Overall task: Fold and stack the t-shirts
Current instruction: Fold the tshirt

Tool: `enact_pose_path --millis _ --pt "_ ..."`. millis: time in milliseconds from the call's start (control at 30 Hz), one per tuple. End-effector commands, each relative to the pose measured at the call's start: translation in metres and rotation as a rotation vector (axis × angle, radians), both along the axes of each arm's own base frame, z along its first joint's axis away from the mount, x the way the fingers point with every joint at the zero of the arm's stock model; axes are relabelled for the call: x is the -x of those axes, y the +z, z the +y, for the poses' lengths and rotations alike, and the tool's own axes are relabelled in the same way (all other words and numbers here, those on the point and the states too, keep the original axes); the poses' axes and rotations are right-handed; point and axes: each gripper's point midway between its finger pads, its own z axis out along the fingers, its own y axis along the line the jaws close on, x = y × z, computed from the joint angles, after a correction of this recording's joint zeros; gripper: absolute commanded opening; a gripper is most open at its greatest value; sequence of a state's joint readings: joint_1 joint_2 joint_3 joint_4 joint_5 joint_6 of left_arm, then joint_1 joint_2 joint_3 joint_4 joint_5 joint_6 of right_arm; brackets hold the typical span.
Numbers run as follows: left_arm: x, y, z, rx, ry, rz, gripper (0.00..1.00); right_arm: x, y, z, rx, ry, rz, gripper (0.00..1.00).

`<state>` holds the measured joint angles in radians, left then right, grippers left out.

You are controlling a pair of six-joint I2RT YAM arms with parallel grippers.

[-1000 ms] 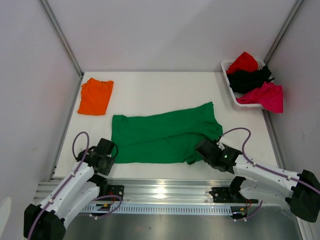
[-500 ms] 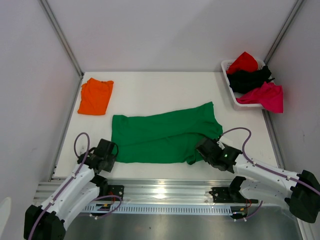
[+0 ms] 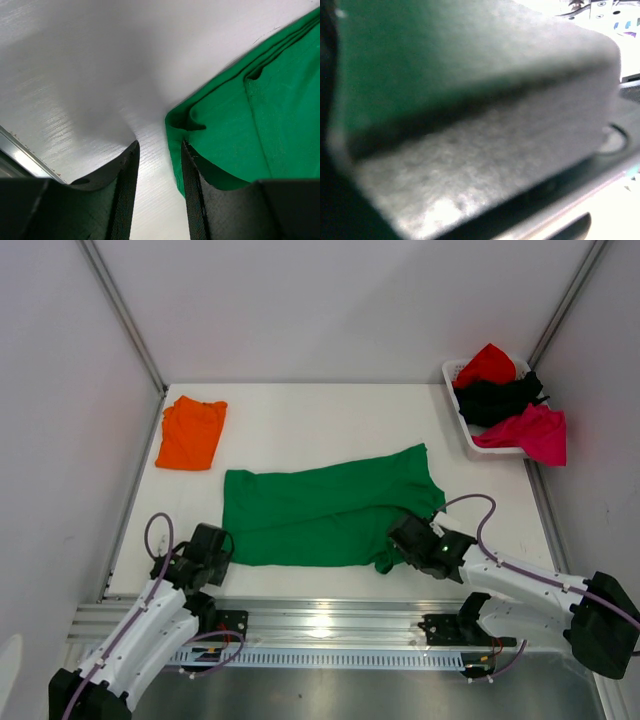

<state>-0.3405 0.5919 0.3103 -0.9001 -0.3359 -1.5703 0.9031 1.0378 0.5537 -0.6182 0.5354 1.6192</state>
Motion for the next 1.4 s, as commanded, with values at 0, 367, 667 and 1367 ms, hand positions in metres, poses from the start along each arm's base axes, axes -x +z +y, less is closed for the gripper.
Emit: enact_pose_path --millis 0,367,667,1367 --pt "0.005 0.0 0.003 -0.01 0.002 0.007 0.42 -0.005 0.009 0.008 -0.02 0.013 -0.022 0.0" --pt "0.006 0.004 0.004 0.001 0.002 -0.042 0.42 -0.003 0.002 0.016 -0.014 0.043 -0.008 0.0" --pt "0.006 0.002 0.005 -0.009 -0.009 -0.037 0.42 -0.003 -0.002 0.02 -0.015 0.052 0.001 0.0" --pt "-0.015 -0.004 -0.009 -0.009 -0.071 -0.019 0.42 -0.004 -0.001 0.018 0.0 0.046 0.004 0.0"
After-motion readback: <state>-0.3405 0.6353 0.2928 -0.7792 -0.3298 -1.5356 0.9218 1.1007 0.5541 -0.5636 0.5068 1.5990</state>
